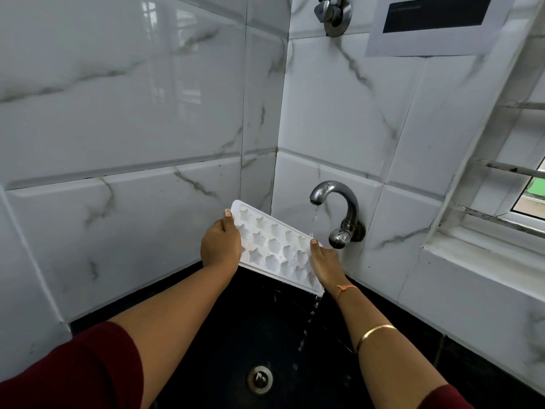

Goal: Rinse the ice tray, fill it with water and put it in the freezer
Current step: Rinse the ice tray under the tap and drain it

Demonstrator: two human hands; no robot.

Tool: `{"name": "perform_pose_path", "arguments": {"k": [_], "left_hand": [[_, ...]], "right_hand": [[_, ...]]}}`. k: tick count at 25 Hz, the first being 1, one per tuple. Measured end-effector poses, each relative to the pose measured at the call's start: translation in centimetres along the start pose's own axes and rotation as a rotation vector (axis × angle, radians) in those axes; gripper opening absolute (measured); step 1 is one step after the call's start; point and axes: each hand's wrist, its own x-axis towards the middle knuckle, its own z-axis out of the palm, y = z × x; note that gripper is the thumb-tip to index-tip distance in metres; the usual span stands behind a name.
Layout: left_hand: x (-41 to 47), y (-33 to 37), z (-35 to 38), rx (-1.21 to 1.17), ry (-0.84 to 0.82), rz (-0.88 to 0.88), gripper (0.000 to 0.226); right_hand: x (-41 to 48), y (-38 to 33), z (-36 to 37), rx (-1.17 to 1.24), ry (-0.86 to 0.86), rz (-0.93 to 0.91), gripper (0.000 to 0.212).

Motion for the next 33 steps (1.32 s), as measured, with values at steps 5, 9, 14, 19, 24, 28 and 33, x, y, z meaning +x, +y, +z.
{"name": "perform_pose_path", "arguments": {"k": [5,9,14,19,24,28,33], "left_hand": [[0.0,0.1,0.0,-0.013,0.003,0.009,0.056],[-0.2,0.4,0.1,-0.015,0.014,0.006,0.054],[-0.3,0.7,-0.1,-0.039,-0.005,0.000,0.054],[-0.2,0.7,0.0,-0.081,-0.036,-0.026,0.050],[0.0,0.4,0.2,-0.130,-0.047,-0.058,0.051],[0.0,0.4,0.3,-0.191,-0.068,-0.107,0.050],[0.2,1.1,0.7,-0.169,-0.138,-0.125,0.042]], "right_hand": [[0.0,-0.2,-0.7,-0.009,0.019,-0.028,0.049],[0.4,0.3,-0.1,-0.044,0.003,-0.058,0.042],[0.2,0.4,-0.8,0.017,0.027,-0.052,0.050],[0.4,1.3,-0.1,-0.010,0.008,-0.014,0.044],[0.2,0.9,0.1,-0.064,0.006,-0.011,0.045],[0.3,0.7,0.1,-0.071,0.022,0.012,0.049],[0.2,1.0,0.2,-0.076,0.043,0.016,0.046]]}}
